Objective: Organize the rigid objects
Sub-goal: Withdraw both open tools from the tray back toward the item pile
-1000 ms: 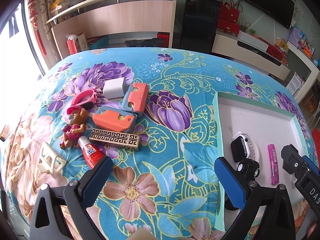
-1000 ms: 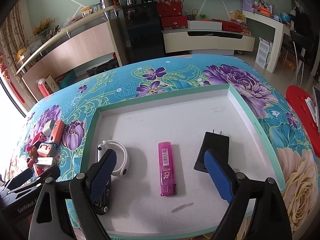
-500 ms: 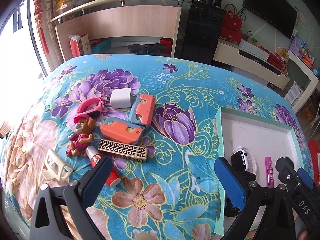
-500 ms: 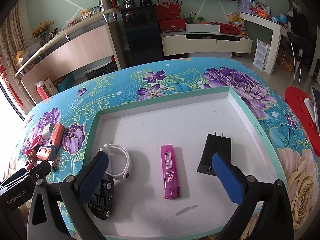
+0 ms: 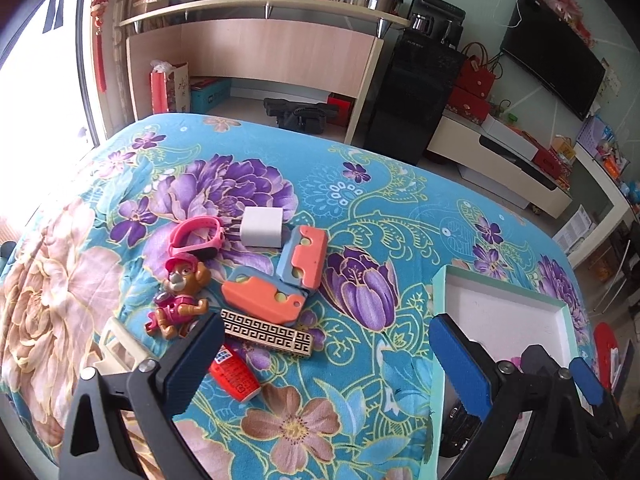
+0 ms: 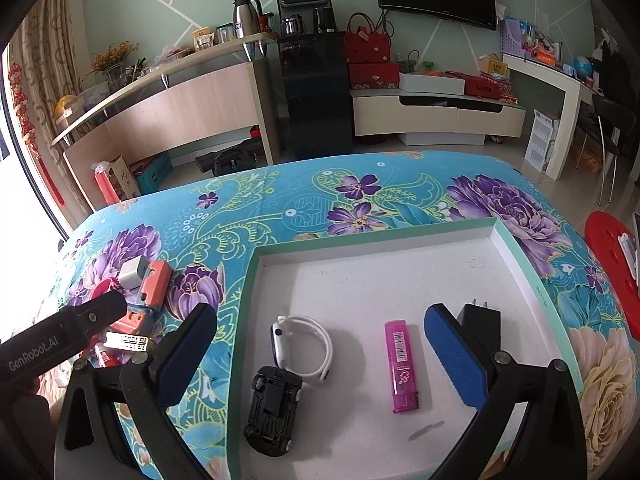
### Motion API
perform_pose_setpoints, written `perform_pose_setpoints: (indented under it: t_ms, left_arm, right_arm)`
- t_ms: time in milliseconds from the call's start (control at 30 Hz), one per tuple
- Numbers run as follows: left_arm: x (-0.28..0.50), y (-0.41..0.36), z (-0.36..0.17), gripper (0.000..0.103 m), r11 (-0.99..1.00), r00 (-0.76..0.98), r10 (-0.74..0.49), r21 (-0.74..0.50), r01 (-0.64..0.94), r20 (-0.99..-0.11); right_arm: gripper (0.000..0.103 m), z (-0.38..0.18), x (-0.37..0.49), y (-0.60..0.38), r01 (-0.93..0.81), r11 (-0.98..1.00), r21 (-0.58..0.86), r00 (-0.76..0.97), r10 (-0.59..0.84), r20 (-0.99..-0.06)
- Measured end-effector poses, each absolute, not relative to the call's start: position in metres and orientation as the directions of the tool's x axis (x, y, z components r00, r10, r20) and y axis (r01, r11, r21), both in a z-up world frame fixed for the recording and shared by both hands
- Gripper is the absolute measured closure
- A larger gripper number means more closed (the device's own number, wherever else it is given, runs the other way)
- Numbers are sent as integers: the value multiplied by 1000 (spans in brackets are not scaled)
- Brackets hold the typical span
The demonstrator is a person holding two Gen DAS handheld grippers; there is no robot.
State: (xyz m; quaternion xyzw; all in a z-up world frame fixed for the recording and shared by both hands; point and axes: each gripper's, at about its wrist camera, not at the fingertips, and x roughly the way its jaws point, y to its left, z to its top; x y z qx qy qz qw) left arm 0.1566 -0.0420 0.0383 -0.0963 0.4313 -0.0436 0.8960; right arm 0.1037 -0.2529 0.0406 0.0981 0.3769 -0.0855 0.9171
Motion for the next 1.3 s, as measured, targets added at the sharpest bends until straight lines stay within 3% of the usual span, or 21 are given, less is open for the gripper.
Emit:
perform_pose_setpoints:
  t_ms: [333, 900, 1300]
  left_arm:
    - [147, 38, 44, 0, 965, 645, 26, -149, -216, -764]
    - [135, 130, 18, 0, 919, 575, -19, -241, -311, -818]
    - [144, 121, -17, 0, 934, 470, -88, -237, -268, -878]
  right_arm:
    - [0, 49, 126, -203, 131, 979, 159, 701, 22, -713]
    - [0, 5, 161, -107, -62, 980, 188, 590, 188, -785]
    - [0, -31, 162, -66, -158, 974, 165, 489, 222, -843]
